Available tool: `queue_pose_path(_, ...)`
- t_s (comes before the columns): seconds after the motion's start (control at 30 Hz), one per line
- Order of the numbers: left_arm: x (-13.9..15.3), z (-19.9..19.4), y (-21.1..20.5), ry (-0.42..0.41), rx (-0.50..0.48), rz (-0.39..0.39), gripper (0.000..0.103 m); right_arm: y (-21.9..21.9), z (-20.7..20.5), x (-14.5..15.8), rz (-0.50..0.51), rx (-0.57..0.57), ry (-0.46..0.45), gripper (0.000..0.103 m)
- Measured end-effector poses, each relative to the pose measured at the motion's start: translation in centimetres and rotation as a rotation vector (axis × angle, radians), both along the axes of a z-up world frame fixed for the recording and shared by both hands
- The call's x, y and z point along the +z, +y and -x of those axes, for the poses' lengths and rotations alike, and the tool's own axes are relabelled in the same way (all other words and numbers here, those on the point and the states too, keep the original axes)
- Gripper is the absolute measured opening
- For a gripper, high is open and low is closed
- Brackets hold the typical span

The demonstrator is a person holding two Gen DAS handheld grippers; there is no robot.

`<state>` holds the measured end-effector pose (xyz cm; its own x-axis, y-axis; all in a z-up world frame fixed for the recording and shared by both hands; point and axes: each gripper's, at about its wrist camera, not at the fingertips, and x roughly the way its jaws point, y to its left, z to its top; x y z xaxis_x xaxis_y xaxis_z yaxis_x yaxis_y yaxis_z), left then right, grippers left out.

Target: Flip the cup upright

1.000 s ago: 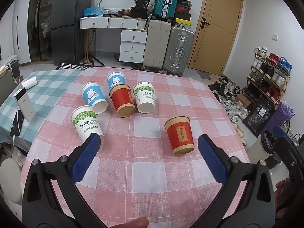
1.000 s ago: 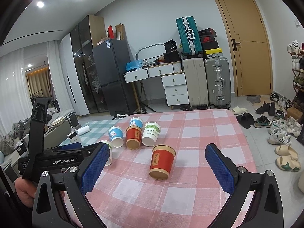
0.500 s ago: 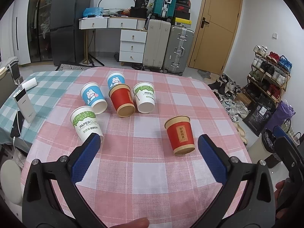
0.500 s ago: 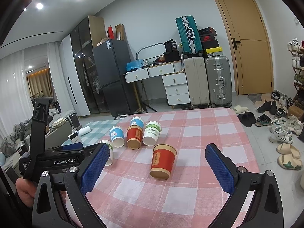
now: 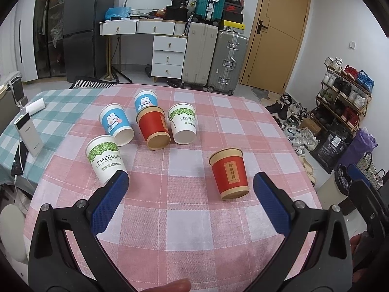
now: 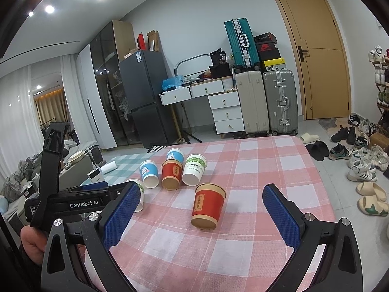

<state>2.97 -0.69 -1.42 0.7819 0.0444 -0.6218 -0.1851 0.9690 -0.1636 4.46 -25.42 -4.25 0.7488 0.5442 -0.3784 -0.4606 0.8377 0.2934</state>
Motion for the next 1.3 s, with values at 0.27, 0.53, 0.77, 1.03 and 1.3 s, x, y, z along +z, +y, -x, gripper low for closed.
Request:
queue_pose_path(0.27,-0.8,-2.0,-0.3,0.018,-0.008,-0.007,0.102,-0.4,-0.6,-0.7,-0.013,0.003,-0.001,0.103)
queue_pose_path(0.53,-2.2,-5.9,-1.7,0.051,-0.034,-0.018,0.102,-2.0,-2.7,-3.0,-0.066,-0.039,0.030,0.103)
queue_pose_path(0.77,-4.8,-12.2,-3.8,0.119,-0.076,-0.047,0.102,-4.1,-5.7,-6.2,-0.116,-0.094,0.100,0.103)
queue_pose_path(1.03,-10.8,-19.9,-5.5,0.280,-0.155,-0.004,0.102,-4.8,-8.7,-8.8,-0.158,-0.058,0.148,0.103)
queue_pose_path(1.3,-13.5,-22.2,-6.0,0.334,-0.238,0.086,0.070,-4.1,-9.5,-9.7,-0.180,-0.019,0.170,0.103)
